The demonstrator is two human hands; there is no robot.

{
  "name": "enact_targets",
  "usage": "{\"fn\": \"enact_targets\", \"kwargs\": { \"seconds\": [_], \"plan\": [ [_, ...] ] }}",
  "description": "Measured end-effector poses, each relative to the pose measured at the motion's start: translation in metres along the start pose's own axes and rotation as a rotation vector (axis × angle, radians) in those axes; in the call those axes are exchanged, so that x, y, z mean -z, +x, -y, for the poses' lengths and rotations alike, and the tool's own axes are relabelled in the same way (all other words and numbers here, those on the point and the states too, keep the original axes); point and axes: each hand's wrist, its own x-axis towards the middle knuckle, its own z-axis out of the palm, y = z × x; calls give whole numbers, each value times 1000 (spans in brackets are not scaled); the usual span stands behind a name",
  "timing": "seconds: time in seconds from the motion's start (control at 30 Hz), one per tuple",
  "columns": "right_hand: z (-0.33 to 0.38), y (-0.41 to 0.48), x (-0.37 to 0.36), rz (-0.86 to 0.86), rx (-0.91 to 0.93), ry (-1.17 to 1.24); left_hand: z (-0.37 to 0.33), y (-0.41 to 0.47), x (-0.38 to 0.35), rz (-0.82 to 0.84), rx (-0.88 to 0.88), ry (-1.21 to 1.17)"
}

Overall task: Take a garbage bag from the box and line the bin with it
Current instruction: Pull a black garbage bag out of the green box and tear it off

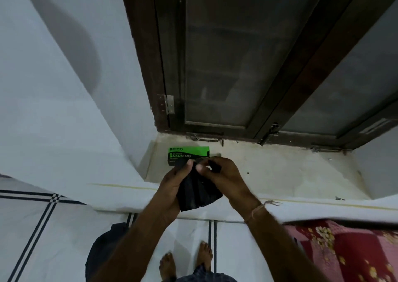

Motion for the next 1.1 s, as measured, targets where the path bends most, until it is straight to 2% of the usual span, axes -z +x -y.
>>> {"fn": "enact_targets", "kwargs": {
  "seconds": [0.07, 0.23, 0.37, 0.47, 0.57, 0.67, 0.73, 0.93, 1.03, 1.1],
  "plan": [
    [-1, -1, -1, -52, -26, -17, -4, -3, 5, 9, -11, 37],
    [4, -12, -6, -94, -102, 158, -11, -14, 9, 47, -14, 93],
    [7, -22, -20, -201, -94, 228, -15, -24, 12, 48, 15, 105],
    [12, -32, -23, -152, -100, 309, -16, -30, 18, 41, 31, 83],
    [13, -43, -30, -54, -64, 176, -15, -36, 21, 61, 16, 96],
    [5, -41, -32, -163, -42, 191, -17, -41, 22, 86, 16, 86],
    [2, -40, -30, -186, -44, 252, -19, -45, 22, 94, 19, 76],
    [3, -40, -34, -302, -48, 223, -19, -48, 24, 55, 74, 35],
    [10, -45, -35, -202, -56, 341, -19, -51, 25, 85, 59, 53],
    [13, -49, -39, -87, -27, 271, -20, -52, 27, 98, 47, 55]
  ]
}}
